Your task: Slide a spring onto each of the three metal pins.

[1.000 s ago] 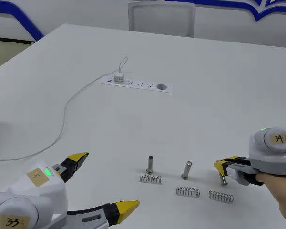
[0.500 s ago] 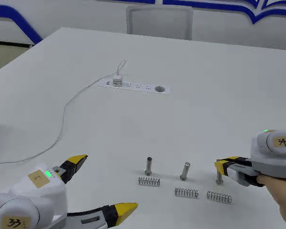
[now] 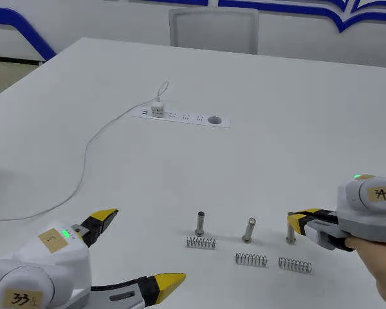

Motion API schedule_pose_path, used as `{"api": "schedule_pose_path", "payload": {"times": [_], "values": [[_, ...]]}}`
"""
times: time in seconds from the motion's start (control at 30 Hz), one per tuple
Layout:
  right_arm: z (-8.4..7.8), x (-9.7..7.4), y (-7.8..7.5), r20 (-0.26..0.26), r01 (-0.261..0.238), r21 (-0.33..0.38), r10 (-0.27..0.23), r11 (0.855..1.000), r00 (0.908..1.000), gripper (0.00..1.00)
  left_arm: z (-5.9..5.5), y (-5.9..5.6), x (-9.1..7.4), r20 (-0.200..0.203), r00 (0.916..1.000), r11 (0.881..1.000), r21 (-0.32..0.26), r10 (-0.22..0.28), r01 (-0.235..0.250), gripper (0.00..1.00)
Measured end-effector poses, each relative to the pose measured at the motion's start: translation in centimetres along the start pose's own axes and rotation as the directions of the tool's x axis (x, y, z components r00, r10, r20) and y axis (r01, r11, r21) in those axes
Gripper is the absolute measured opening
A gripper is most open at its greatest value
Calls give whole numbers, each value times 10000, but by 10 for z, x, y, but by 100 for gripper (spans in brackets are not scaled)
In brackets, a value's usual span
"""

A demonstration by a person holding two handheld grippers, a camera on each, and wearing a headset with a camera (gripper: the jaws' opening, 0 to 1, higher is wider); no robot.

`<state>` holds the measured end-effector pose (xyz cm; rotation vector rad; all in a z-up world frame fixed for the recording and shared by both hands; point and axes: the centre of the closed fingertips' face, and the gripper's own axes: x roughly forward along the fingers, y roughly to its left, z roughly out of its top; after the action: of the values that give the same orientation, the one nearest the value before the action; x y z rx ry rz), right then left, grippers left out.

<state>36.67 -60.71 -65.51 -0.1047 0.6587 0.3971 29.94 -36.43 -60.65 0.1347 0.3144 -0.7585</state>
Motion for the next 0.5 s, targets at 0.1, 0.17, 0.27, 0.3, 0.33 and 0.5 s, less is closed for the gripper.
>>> {"api": "schedule_pose_path", "payload": {"times": [0.1, 0.17, 0.27, 0.3, 0.33, 0.5], "values": [[-1, -2, 1, 82, -9, 50, 9, 10000, 10000, 8, 0, 0, 0, -6, 10000, 10000, 0, -10, 10, 92], [-1, -4, 2, 123, 4, 138, -6, 9999, 9999, 8, 0, 0, 0, -5, 10000, 10000, 10, -23, 23, 92], [-2, -6, 2, 193, 13, 115, -16, 9999, 9998, 8, -1, -1, 0, -48, 10000, 10000, 27, -61, 61, 92], [-3, -7, 2, 205, 43, 110, -45, 9999, 9998, 8, -1, -2, 0, -45, 10000, 10000, 24, -78, 78, 92], [-3, -8, 1, 214, 61, 109, -63, 9999, 9998, 8, -1, -2, 0, -41, 10000, 10000, 39, -81, 82, 92], [-6, -13, 1, 292, 110, 303, -119, 9995, 9995, 8, -1, -2, 0, -59, 9999, 9999, 78, -103, 103, 92]]}}
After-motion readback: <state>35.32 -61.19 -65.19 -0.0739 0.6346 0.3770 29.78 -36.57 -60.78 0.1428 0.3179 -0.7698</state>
